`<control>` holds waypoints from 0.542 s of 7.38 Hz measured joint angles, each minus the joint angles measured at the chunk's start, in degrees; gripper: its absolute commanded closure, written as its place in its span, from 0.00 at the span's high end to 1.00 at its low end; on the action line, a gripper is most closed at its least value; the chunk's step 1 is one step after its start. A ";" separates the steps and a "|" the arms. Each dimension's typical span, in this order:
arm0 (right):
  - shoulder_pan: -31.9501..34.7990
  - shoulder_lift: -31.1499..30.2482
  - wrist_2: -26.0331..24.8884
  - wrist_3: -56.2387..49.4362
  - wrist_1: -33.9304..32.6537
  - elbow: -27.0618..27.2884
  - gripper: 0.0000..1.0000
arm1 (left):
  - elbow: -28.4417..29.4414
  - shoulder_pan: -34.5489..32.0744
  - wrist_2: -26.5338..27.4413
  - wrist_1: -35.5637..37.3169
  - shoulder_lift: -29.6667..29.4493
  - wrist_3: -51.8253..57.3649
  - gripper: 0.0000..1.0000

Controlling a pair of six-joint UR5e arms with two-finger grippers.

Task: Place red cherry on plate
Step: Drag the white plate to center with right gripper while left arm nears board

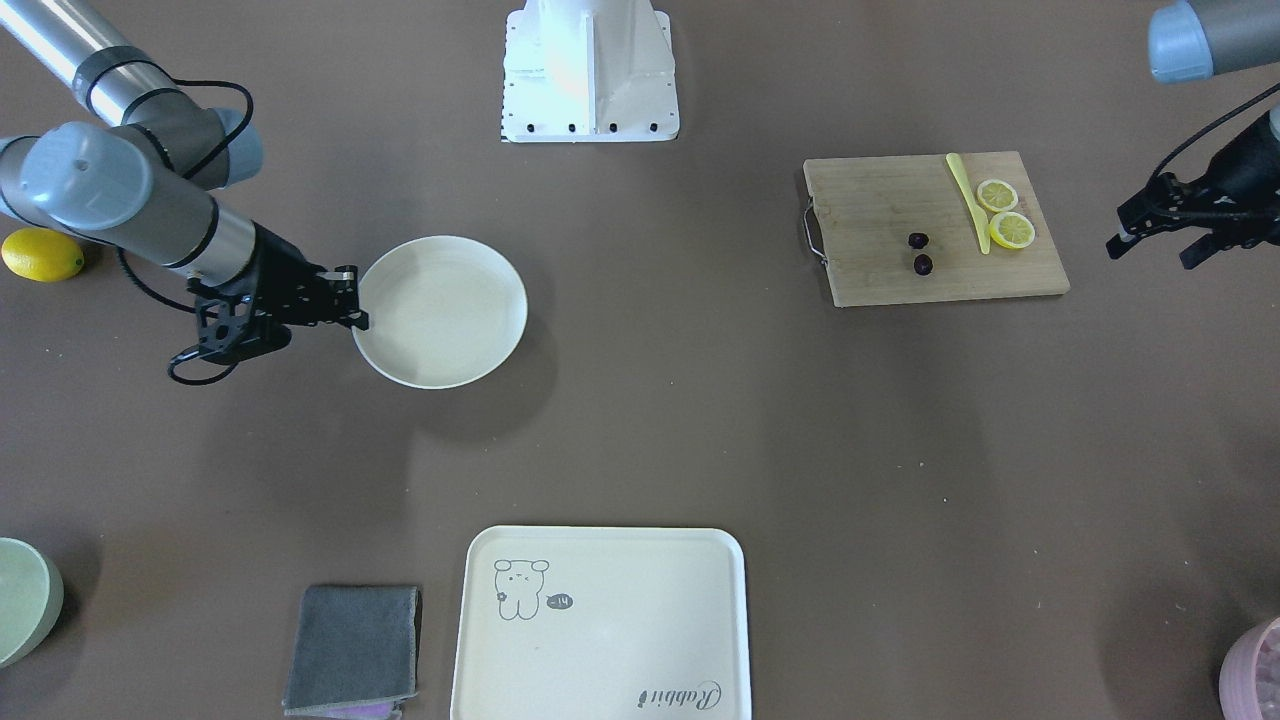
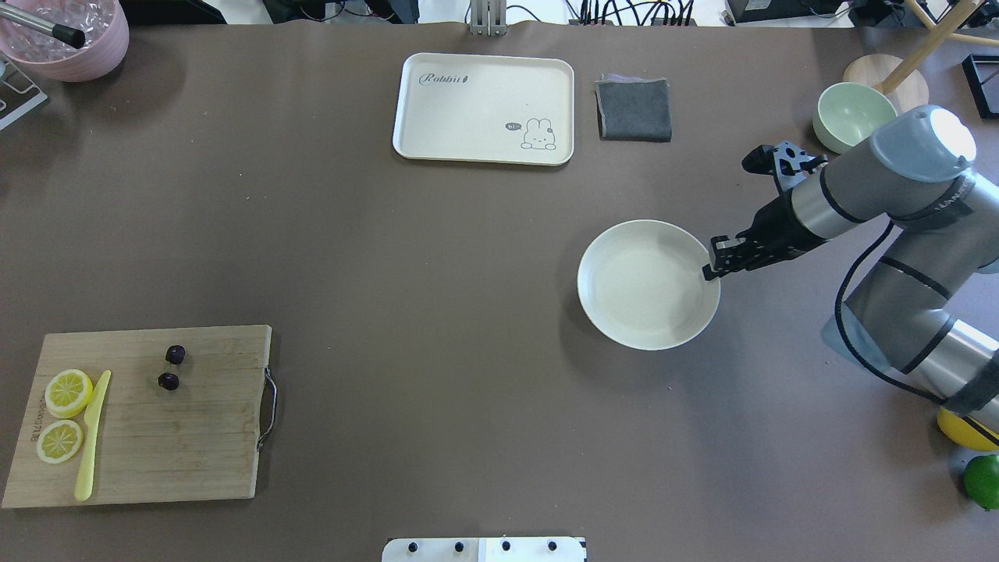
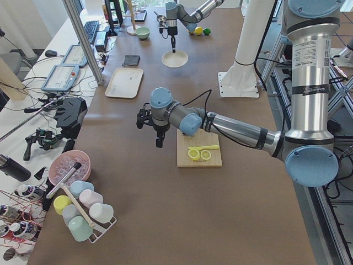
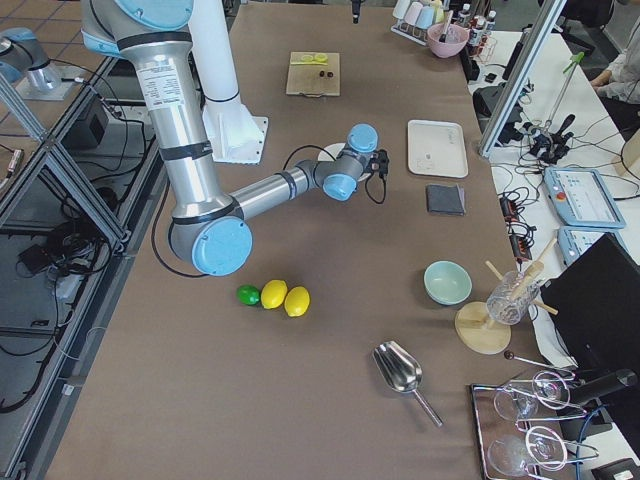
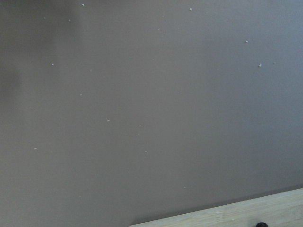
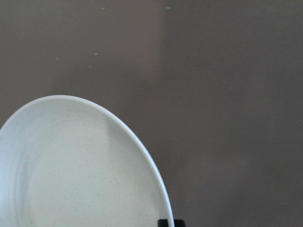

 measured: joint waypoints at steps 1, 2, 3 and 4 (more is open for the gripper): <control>-3.65 2.85 -2.54 5.16 -0.02 0.30 0.00 | -0.12 4.33 2.92 -3.24 0.43 -5.42 0.98; -7.89 5.13 -6.48 8.59 -0.14 0.23 0.00 | -0.11 7.98 5.24 -4.88 0.60 -8.66 0.97; -11.60 6.88 -10.37 10.76 -0.38 -0.04 0.00 | -0.13 10.99 6.71 -5.67 0.59 -11.16 0.97; -14.23 8.03 -12.94 12.32 -0.58 -0.31 0.00 | -0.16 14.37 8.72 -6.21 0.45 -13.88 0.97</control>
